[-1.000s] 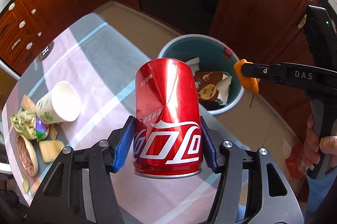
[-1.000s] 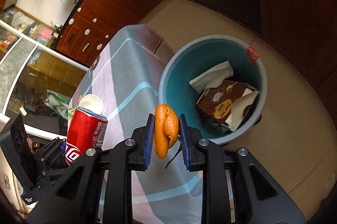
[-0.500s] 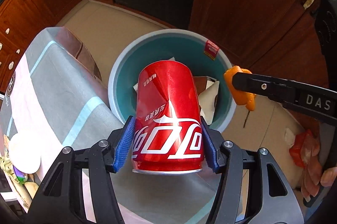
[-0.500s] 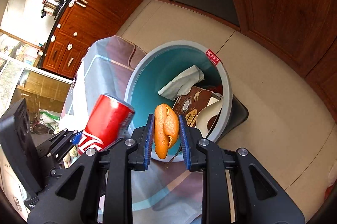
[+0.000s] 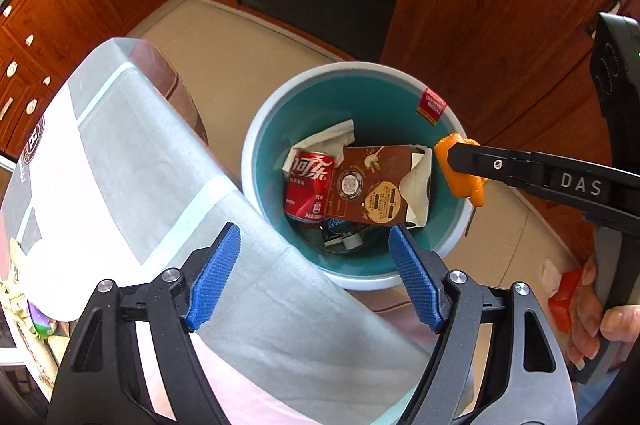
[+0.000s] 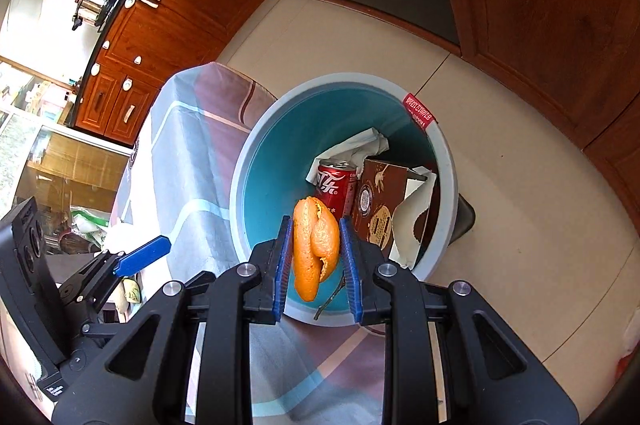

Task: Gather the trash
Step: 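Open left tool to drop the can while right tool drops the peel, then move both tools back over the table toward the cup and bowl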

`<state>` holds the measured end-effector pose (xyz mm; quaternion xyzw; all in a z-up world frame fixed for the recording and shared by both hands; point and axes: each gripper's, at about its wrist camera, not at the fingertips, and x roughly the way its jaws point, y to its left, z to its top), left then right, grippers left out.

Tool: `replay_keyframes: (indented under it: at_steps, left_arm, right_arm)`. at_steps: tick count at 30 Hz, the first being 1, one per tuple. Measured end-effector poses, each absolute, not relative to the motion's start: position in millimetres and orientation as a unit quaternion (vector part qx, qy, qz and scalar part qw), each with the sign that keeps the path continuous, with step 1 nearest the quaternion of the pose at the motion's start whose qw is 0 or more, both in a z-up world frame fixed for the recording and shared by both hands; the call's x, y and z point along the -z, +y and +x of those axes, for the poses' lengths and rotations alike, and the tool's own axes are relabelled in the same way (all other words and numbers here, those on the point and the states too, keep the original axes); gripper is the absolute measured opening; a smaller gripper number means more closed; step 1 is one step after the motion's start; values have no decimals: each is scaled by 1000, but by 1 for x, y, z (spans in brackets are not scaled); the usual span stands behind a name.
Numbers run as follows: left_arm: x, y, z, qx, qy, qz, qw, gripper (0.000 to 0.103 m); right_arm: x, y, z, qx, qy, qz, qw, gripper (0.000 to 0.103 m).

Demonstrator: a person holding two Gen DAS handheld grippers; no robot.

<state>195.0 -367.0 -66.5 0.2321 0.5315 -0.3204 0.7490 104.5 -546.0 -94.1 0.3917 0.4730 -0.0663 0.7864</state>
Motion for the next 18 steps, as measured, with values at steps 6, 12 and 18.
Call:
replay_keyframes:
  at_steps: [6, 12, 18]
  left_arm:
    - [51, -356, 183, 327, 520, 221, 757, 93]
    - [41, -342, 178, 326, 516, 212, 763, 95]
    - [32, -322, 179, 321, 516, 195, 770, 97]
  right_arm:
    - [91, -543, 105, 68, 470, 394, 787, 53]
    - [84, -540, 105, 78, 465, 402, 785, 80]
    - [74, -530, 102, 87, 467, 392, 788, 85]
